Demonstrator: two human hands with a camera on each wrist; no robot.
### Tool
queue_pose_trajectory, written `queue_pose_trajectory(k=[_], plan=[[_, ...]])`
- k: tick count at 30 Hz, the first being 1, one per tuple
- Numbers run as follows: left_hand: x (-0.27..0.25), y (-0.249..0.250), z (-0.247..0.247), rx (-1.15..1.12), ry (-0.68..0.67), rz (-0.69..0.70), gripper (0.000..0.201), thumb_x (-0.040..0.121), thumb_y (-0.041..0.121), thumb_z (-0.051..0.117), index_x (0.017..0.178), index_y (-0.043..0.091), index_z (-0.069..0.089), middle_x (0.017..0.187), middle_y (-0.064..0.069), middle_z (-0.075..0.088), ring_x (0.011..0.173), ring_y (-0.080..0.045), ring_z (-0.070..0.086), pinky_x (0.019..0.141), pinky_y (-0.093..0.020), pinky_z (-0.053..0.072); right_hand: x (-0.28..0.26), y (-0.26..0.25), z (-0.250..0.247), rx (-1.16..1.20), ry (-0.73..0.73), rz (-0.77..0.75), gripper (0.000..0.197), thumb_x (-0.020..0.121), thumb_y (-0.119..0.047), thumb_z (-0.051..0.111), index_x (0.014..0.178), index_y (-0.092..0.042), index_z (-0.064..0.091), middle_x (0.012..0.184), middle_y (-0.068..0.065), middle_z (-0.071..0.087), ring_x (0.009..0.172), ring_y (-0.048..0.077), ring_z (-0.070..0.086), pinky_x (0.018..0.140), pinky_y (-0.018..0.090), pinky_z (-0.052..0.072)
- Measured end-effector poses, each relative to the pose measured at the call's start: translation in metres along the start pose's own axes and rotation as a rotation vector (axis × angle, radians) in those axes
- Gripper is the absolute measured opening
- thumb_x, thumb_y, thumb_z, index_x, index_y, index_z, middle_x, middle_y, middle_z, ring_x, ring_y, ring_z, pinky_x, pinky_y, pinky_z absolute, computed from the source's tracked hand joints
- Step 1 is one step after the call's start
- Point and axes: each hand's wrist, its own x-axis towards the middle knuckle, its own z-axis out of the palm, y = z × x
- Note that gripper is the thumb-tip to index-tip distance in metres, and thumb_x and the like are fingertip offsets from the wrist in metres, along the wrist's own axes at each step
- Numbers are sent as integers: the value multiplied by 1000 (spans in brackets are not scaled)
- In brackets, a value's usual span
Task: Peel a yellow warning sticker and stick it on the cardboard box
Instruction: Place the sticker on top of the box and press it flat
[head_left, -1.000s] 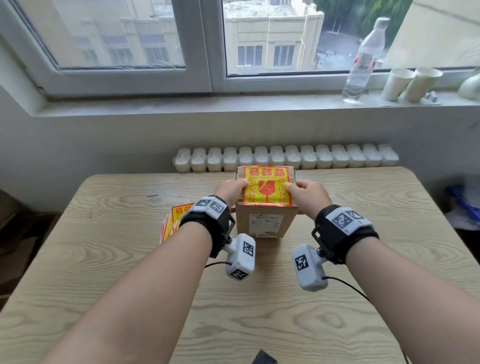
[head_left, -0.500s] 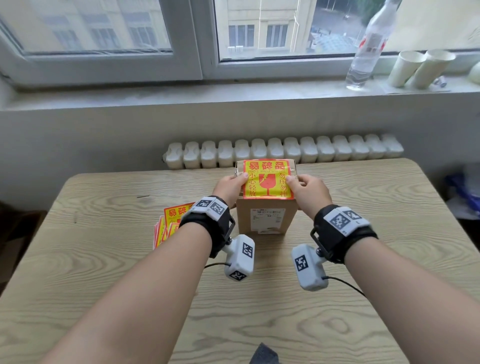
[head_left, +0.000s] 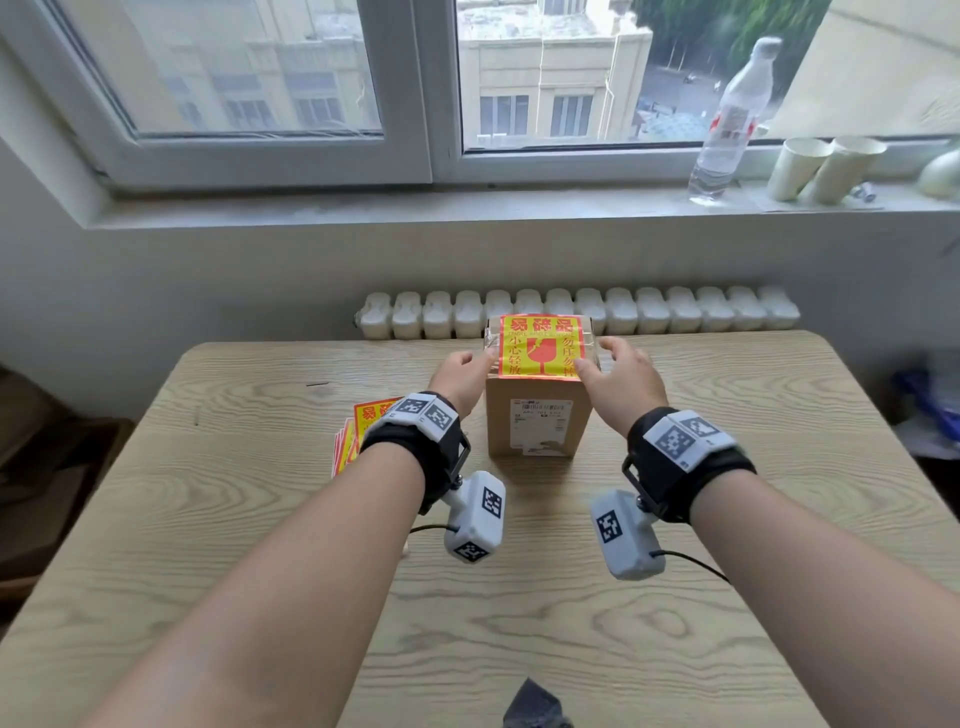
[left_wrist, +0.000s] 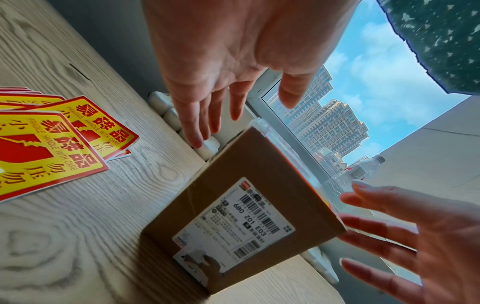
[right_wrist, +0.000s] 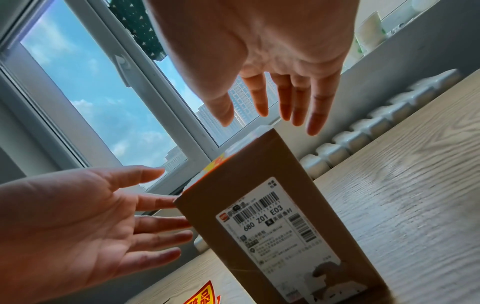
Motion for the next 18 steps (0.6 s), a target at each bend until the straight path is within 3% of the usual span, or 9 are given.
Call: queue_pose_trajectory(k=[5, 11, 14, 17, 18], plan=[[-35, -6, -3, 27, 18, 18, 60, 95, 39, 44, 147, 11, 36, 153, -6, 39, 140, -24, 37, 114, -45, 33, -32, -2, -10, -2, -17, -45, 50, 90, -34, 55, 136, -16, 45, 139, 10, 49, 127, 24, 47, 103, 38, 39], [-76, -14, -8, 56, 56, 49, 53, 94, 30, 46, 144, 12, 42, 145, -9, 47, 133, -26, 45, 108, -42, 41, -70, -7, -22, -25, -56, -127, 47, 90, -26, 57, 134, -14, 47, 137, 10, 53, 125, 24, 50, 101, 36, 41], [-89, -13, -11, 172, 57, 85, 50, 96, 26, 45, 143, 10, 44, 147, -8, 46, 135, -25, 44, 111, -40, 38, -85, -11, -27, -78, -94, -151, 46, 91, -26, 56, 134, -13, 48, 133, 9, 57, 119, 24, 55, 95, 34, 45], [-98, -1, -17, 316, 43, 130, 39, 94, 20, 45, 132, 13, 51, 134, -11, 53, 125, -24, 50, 109, -37, 40, -96, -23, -36, -197, -101, -202, 44, 91, -27, 56, 133, -15, 48, 129, 7, 58, 113, 22, 57, 87, 30, 47], [-100, 4, -19, 351, 39, 144, 44, 93, 18, 47, 136, 12, 48, 139, -9, 52, 128, -24, 49, 109, -36, 39, -98, -29, -40, -266, -89, -235, 43, 91, -27, 56, 132, -16, 49, 130, 6, 57, 114, 21, 57, 87, 30, 47]])
